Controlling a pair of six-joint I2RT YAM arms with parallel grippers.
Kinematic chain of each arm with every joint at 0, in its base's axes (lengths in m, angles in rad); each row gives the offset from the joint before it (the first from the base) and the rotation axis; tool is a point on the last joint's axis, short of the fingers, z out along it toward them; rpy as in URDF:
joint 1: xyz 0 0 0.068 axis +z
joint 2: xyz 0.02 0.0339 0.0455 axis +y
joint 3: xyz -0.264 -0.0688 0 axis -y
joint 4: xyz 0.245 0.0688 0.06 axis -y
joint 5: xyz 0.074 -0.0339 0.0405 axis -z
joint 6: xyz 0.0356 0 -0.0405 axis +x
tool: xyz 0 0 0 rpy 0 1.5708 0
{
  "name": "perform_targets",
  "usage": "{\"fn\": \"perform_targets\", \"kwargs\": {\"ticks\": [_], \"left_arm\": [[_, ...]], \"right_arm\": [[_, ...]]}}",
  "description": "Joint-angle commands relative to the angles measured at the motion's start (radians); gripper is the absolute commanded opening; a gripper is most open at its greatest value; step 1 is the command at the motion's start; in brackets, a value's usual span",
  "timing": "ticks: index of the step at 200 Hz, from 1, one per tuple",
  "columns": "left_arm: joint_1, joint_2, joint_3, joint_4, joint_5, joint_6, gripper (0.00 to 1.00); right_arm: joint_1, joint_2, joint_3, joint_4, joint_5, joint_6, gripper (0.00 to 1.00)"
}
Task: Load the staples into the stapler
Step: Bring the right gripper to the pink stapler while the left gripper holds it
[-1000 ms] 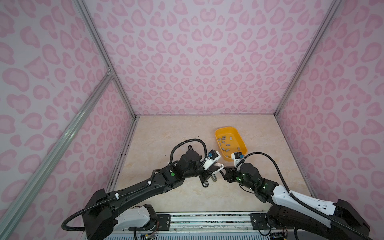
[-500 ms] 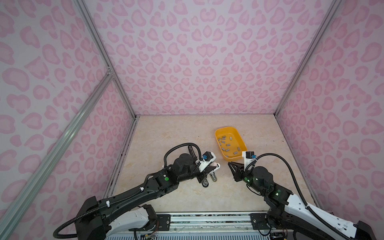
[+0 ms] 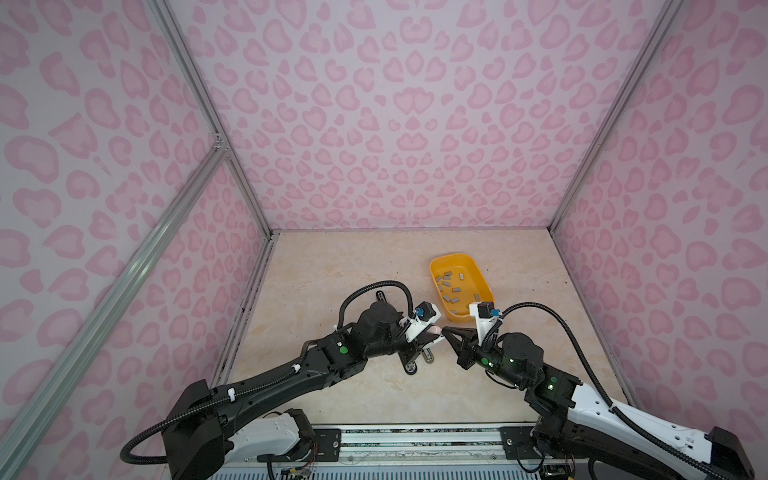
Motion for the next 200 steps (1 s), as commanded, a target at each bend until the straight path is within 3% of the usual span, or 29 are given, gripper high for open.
{"fn": "perform_targets", "kwargs": {"ticks": [1,78,126,174,200], "left_arm": [[-0.001,0.006,0.021,0.037,0.033,0.011,0.04],[-0.002,0.041,0.071,0.116,0.033,-0.014,0.04],[-0.004,0.042,0.067,0.171,-0.01,-0.019,0.04],[-0.002,-0.036,0.029,0.142,-0.054,0.035,0.04],[0.005,-0.104,-0.026,0.111,-0.081,0.073,0.04]], "right_arm": [[0.003,0.033,-0.01,0.045,0.009,0.003,0.09],[0.011,0.145,-0.023,0.128,-0.072,0.025,0.08],[0.025,0.155,-0.032,0.147,-0.062,0.019,0.08],[0.019,0.027,-0.097,0.045,0.151,-0.007,0.34],[0.007,-0.063,-0.172,0.095,0.149,-0.081,0.49]]}}
